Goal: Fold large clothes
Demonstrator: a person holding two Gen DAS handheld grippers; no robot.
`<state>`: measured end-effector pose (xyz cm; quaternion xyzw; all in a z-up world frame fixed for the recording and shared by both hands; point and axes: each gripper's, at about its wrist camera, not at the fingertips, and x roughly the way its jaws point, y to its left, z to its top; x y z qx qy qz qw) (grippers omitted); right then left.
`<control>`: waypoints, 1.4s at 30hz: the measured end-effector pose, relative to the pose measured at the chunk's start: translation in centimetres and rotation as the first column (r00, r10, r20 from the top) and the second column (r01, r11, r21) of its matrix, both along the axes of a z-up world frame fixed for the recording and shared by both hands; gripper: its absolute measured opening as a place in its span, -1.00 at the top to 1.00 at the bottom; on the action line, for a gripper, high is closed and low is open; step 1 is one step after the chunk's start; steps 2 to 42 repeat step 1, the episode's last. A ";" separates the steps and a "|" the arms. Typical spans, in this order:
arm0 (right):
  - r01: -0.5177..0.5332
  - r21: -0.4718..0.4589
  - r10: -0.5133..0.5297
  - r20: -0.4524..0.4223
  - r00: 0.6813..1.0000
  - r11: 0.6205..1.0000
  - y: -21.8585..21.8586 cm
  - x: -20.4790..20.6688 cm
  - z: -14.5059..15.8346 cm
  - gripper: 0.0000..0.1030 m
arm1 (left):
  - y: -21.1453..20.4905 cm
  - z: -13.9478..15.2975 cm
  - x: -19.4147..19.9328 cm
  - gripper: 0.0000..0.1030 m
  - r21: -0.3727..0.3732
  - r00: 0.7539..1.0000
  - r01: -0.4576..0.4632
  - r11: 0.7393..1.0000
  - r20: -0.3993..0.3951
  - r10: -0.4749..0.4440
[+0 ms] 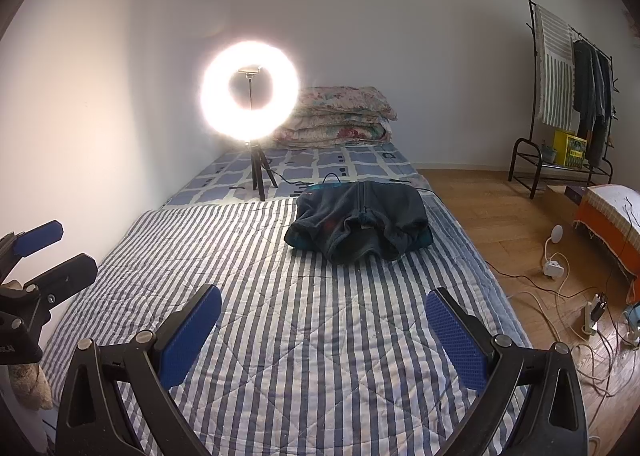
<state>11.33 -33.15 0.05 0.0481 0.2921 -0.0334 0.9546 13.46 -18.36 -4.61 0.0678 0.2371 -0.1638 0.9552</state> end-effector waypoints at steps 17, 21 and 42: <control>0.000 0.000 0.000 0.000 1.000 1.000 0.0 0.0 0.0 -0.99 | 0.0 0.0 -0.1 -1.00 -0.001 1.000 -0.003 1.000 0.001 0.003; 0.000 0.000 0.000 0.000 1.000 1.000 0.0 0.0 0.0 -0.99 | 0.0 0.0 -0.1 -1.00 -0.001 1.000 -0.003 1.000 0.001 0.003; 0.000 0.000 0.000 0.000 1.000 1.000 0.0 0.0 0.0 -0.99 | 0.0 0.0 -0.1 -1.00 -0.001 1.000 -0.003 1.000 0.001 0.003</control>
